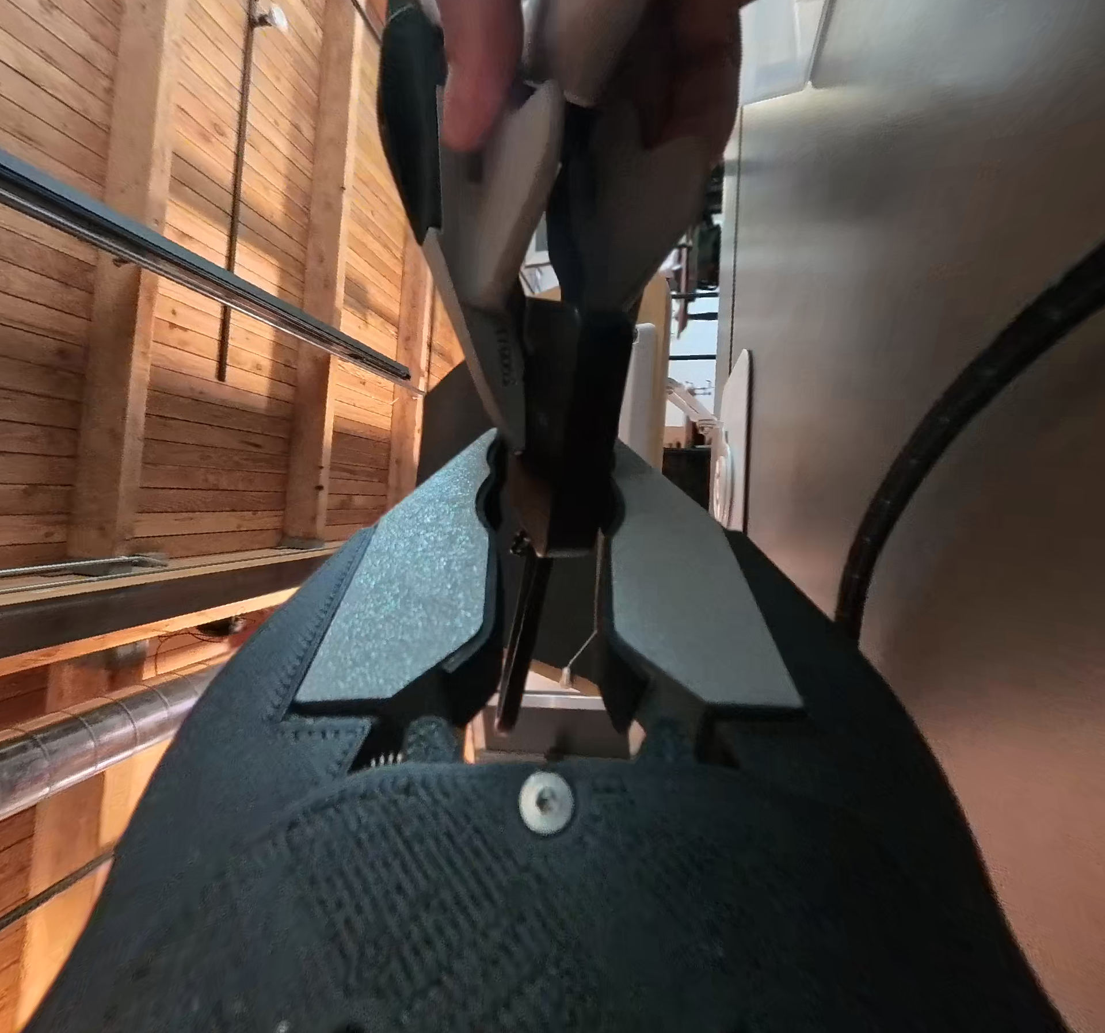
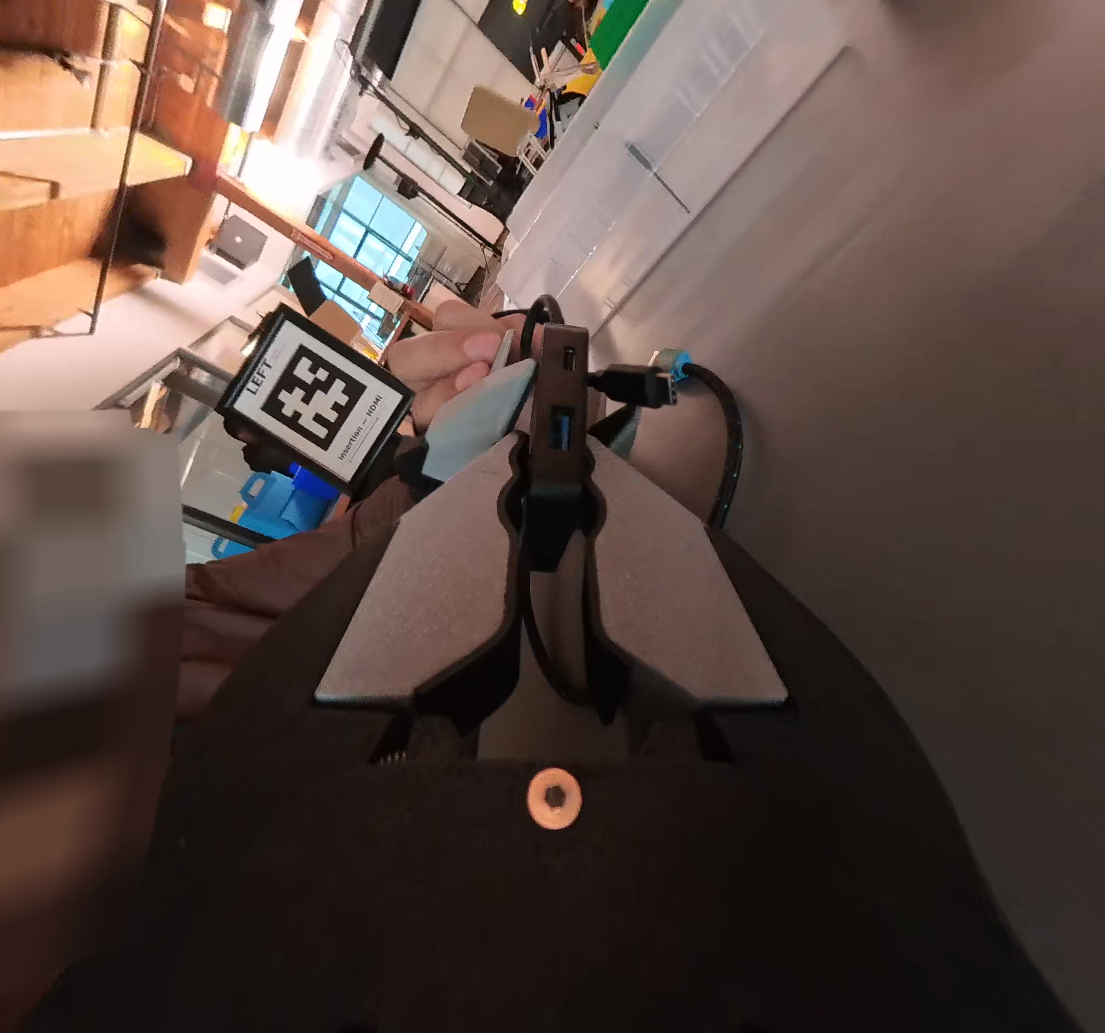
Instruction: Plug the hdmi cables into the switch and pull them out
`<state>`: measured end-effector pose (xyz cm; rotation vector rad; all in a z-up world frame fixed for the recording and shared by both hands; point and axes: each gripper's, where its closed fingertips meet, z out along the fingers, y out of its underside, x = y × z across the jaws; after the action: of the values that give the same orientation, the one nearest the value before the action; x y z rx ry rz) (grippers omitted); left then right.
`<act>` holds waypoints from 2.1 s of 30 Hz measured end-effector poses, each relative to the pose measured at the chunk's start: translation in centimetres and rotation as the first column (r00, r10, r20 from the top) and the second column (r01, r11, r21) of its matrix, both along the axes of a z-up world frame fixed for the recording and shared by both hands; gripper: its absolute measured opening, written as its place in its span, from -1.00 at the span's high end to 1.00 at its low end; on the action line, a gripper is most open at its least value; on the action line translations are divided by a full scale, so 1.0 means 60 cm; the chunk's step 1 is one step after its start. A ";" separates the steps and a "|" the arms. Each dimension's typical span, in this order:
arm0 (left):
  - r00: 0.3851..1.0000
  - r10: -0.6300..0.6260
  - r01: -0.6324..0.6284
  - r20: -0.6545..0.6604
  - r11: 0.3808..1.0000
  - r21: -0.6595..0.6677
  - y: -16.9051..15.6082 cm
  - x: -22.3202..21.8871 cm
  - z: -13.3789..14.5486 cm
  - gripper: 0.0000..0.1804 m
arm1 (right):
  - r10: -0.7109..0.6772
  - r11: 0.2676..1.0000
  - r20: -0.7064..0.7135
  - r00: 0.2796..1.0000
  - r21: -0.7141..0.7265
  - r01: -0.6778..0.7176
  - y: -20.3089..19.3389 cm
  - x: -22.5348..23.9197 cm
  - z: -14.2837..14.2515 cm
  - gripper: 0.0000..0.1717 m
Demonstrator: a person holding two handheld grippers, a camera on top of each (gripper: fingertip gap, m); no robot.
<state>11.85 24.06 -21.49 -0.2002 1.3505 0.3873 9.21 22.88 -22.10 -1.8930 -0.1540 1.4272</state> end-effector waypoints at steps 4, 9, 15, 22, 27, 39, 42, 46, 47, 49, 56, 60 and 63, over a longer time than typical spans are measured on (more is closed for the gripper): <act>1.000 0.016 -0.018 -0.013 0.989 -0.145 0.013 0.001 -0.003 0.73 | 0.009 0.997 0.046 0.999 0.072 -0.012 -0.001 0.003 0.008 0.73; 0.997 0.081 -0.080 -0.008 0.948 -0.307 0.060 -0.015 -0.009 0.77 | -0.170 0.979 0.116 0.979 0.132 0.155 0.019 0.058 0.011 0.49; 0.987 0.138 -0.162 -0.086 0.814 -0.558 0.105 -0.025 -0.035 0.78 | -0.224 0.939 0.250 0.942 0.315 0.140 0.015 0.048 0.032 0.39; 0.992 0.081 -0.122 -0.098 0.835 -0.537 0.079 -0.018 -0.035 0.78 | -0.386 0.883 0.610 0.692 0.461 0.087 0.037 0.032 -0.010 0.18; 0.995 0.083 -0.097 -0.049 0.863 -0.496 0.083 -0.025 -0.016 0.79 | -0.502 0.853 0.551 0.667 0.444 0.275 0.047 0.099 0.002 0.18; 1.000 0.003 -0.006 -0.007 0.781 -0.625 0.072 -0.025 -0.012 0.81 | -0.441 0.871 0.403 0.802 0.409 0.274 0.035 0.097 0.024 0.26; 0.999 -0.012 0.030 0.031 0.726 -0.687 0.076 -0.028 -0.006 0.81 | -0.443 0.868 0.479 0.757 0.441 0.229 0.034 0.087 0.017 0.27; 0.998 -0.009 0.057 0.069 0.685 -0.726 0.085 -0.034 0.000 0.81 | -0.432 0.875 0.549 0.715 0.448 0.185 0.037 0.076 0.002 0.26; 0.997 0.001 0.054 0.075 0.685 -0.726 0.088 -0.036 0.002 0.81 | -0.416 0.881 0.542 0.730 0.438 0.176 0.036 0.069 0.000 0.25; 0.997 0.032 0.028 0.071 0.702 -0.711 0.096 -0.038 0.003 0.81 | -0.373 0.896 0.493 0.786 0.411 0.168 0.035 0.054 0.001 0.22; 0.998 0.058 -0.056 -0.008 0.904 -0.423 0.073 -0.027 -0.004 0.81 | -0.243 0.948 0.187 0.952 0.255 0.192 0.035 0.023 0.014 0.23; 0.999 0.029 -0.022 0.015 0.943 -0.333 0.056 -0.025 0.002 0.81 | -0.237 0.959 0.039 0.971 0.167 0.227 0.037 0.044 0.015 0.61; 1.000 0.009 0.001 0.029 0.948 -0.319 0.040 -0.022 0.007 0.82 | -0.244 0.958 -0.018 0.970 0.150 0.244 0.040 0.043 0.019 0.70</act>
<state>10.54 26.44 -21.07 -0.4759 1.3782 0.1654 11.81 25.28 -20.96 -1.7227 -0.0260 1.2127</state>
